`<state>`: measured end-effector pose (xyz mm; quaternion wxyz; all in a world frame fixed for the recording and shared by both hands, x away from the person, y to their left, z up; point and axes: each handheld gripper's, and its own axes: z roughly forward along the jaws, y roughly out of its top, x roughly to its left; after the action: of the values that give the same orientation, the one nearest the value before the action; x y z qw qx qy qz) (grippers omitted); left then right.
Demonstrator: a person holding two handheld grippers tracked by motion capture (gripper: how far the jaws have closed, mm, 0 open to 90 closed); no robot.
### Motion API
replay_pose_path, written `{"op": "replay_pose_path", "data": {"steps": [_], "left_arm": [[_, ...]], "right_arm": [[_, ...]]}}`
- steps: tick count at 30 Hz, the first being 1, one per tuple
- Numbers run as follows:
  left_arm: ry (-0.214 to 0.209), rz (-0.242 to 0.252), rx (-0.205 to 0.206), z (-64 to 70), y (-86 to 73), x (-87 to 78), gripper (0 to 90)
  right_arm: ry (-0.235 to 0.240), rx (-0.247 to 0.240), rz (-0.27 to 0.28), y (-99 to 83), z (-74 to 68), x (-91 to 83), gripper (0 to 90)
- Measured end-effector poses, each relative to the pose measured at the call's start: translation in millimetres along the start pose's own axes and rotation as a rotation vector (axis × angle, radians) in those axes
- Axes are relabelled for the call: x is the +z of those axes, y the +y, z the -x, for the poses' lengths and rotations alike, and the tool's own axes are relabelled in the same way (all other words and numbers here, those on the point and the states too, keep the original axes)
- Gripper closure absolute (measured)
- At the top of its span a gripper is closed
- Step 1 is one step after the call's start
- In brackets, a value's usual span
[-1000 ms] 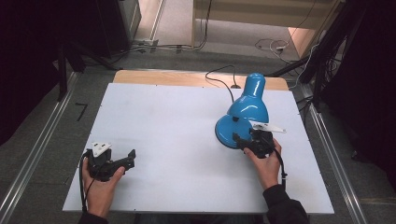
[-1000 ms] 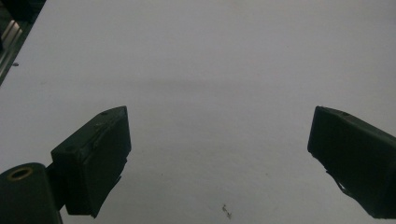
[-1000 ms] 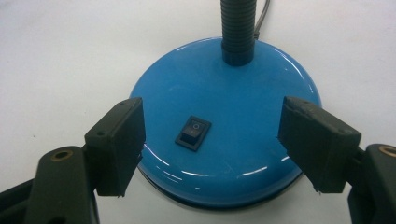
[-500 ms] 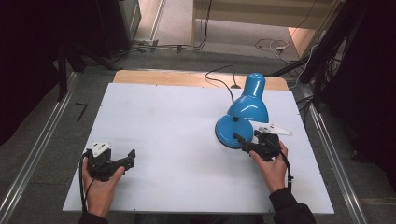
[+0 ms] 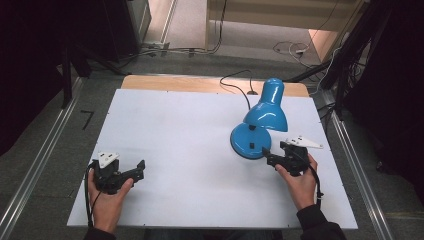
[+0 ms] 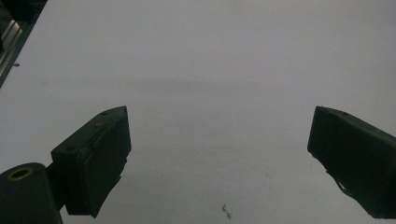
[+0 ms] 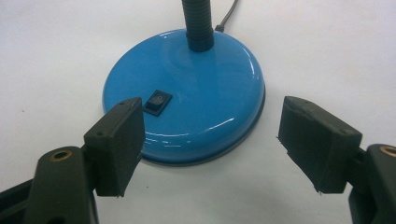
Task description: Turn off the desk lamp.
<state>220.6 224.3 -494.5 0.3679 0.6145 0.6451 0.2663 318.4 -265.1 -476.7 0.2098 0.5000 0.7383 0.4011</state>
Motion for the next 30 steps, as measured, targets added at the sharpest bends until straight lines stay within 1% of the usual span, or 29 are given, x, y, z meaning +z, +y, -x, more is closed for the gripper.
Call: {"op": "replay_pose_path", "data": {"steps": [13, 23, 30], "left_arm": [[0.001, 0.0, 0.0, 0.1, 0.0, -0.3, 6.8], [0.001, -0.001, 0.001, 0.7, 0.0, -0.3, 6.8], [0.002, 0.0, -0.001, 0.4, -0.1, -0.2, 6.8]], "right_arm": [[-0.006, -0.001, -0.006, -10.4, 8.2, -13.3, 21.0], [-0.009, 0.013, -0.009, -19.4, 13.8, -20.7, 21.0], [-0.015, 0.026, -0.013, -24.4, 20.6, -25.4, 20.9]]}}
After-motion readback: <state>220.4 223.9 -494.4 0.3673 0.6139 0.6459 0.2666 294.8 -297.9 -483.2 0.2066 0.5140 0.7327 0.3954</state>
